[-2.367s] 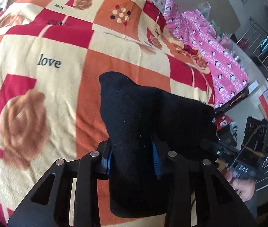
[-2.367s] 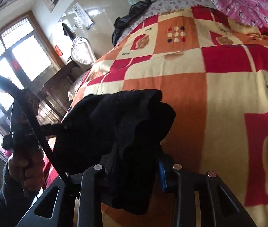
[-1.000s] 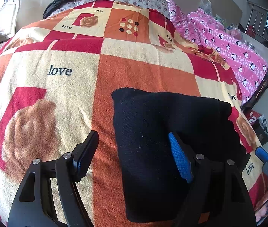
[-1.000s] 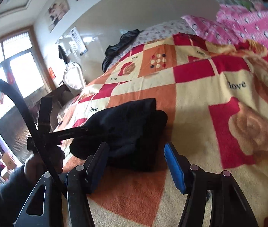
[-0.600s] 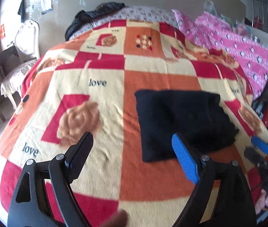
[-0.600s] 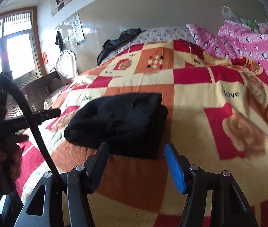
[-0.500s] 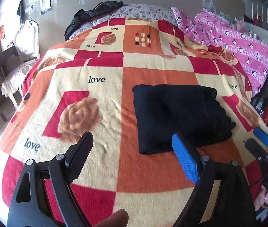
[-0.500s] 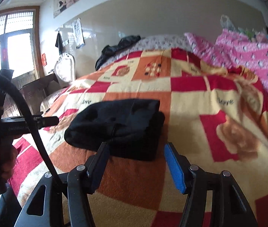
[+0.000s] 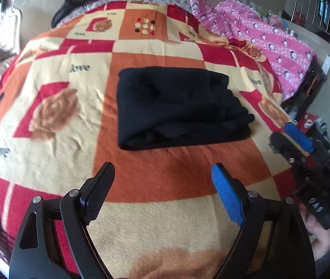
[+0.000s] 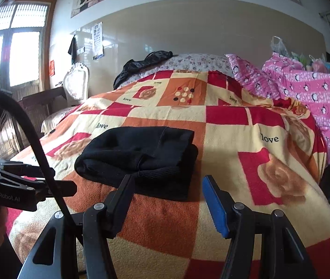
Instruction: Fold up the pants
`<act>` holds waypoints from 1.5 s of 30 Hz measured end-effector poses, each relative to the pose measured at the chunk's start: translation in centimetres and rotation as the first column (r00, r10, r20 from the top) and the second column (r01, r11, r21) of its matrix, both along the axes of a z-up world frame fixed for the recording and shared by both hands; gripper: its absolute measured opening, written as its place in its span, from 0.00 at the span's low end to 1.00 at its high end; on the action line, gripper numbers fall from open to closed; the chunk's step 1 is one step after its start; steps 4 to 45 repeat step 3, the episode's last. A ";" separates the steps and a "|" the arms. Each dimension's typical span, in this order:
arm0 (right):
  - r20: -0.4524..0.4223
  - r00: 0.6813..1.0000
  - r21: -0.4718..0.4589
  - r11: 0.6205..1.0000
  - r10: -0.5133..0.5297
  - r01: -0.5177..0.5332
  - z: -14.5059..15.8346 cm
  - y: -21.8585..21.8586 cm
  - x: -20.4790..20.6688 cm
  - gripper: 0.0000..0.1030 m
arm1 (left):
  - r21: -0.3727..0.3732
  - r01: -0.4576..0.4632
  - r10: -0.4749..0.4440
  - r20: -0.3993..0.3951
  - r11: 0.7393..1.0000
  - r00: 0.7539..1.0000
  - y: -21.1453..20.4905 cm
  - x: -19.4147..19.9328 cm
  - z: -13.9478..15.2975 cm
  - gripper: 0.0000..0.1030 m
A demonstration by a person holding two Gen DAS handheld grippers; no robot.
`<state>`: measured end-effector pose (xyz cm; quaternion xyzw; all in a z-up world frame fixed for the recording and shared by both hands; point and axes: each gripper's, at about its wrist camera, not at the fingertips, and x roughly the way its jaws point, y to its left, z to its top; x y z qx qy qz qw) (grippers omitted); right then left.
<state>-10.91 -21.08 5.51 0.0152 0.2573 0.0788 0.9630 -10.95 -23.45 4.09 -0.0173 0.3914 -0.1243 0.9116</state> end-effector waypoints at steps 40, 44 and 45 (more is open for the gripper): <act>0.006 1.000 0.003 1.000 -0.024 0.024 0.1 -0.3 -0.1 0.57 | 0.030 -0.018 0.018 0.016 0.999 1.000 -0.2 0.0 0.0 0.83; 0.006 1.000 0.003 1.000 -0.024 0.024 0.1 -0.3 -0.1 0.57 | 0.030 -0.018 0.018 0.016 0.999 1.000 -0.2 0.0 0.0 0.83; 0.006 1.000 0.003 1.000 -0.024 0.024 0.1 -0.3 -0.1 0.57 | 0.030 -0.018 0.018 0.016 0.999 1.000 -0.2 0.0 0.0 0.83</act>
